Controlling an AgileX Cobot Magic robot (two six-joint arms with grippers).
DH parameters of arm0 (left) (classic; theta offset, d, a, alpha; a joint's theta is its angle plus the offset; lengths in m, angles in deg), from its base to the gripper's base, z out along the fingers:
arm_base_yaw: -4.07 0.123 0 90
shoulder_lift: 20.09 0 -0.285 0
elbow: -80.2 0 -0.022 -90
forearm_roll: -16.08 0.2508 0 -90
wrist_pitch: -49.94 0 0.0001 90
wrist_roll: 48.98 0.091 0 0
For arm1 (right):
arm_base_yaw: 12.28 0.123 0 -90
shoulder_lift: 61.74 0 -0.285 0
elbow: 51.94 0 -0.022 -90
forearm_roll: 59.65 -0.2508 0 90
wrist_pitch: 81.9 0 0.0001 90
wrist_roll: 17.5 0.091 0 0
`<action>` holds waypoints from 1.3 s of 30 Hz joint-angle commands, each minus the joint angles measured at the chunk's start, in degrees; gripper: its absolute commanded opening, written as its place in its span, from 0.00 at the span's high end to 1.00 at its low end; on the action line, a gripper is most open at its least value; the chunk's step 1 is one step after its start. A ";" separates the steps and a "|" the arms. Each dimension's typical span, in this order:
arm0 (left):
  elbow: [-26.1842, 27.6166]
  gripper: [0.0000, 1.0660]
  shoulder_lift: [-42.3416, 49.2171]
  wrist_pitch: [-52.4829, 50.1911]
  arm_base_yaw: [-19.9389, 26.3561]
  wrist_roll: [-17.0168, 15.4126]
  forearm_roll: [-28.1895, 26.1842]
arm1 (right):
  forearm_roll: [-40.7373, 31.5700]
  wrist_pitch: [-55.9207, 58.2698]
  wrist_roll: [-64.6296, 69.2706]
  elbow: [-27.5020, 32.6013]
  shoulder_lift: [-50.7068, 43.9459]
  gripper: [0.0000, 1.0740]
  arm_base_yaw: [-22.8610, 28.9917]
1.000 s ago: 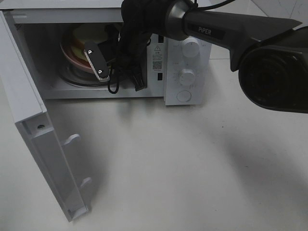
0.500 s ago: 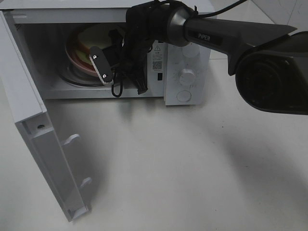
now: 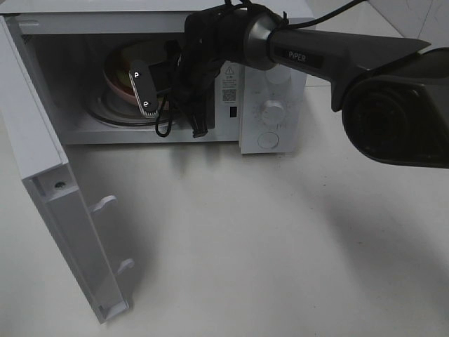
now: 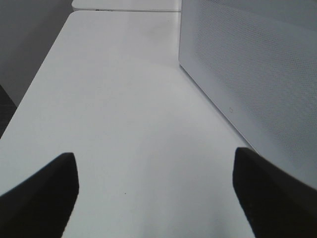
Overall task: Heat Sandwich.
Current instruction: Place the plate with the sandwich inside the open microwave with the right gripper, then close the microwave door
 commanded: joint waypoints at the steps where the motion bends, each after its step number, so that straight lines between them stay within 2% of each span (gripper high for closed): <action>1: -0.17 0.24 1.03 -0.92 -0.29 -0.46 0.11 | 0.06 1.03 2.98 -0.52 -0.92 0.79 -0.06; 2: -0.17 0.24 1.03 -0.92 -0.29 -0.46 0.11 | 0.06 1.03 2.98 -0.52 -1.09 0.69 -0.06; 3: -0.17 0.24 1.03 -0.92 -0.29 -0.46 0.11 | 0.06 1.03 2.98 -0.52 -1.09 0.69 -0.06; 5: -0.17 0.24 1.03 -0.92 -0.29 -0.46 0.11 | 0.00 1.20 2.92 -0.52 -1.43 0.57 0.00; 9: -0.17 0.24 1.03 -0.92 -0.29 -0.46 0.11 | 0.00 3.44 1.66 -0.52 -1.95 0.52 0.00; 27: -0.17 0.24 1.03 -0.92 -0.29 -0.46 0.11 | -1.32 11.40 1.03 0.29 -4.76 0.50 0.06; 39: -0.17 0.24 1.03 -0.92 -0.29 -0.46 0.11 | -1.95 16.73 0.74 0.34 -6.02 0.50 1.83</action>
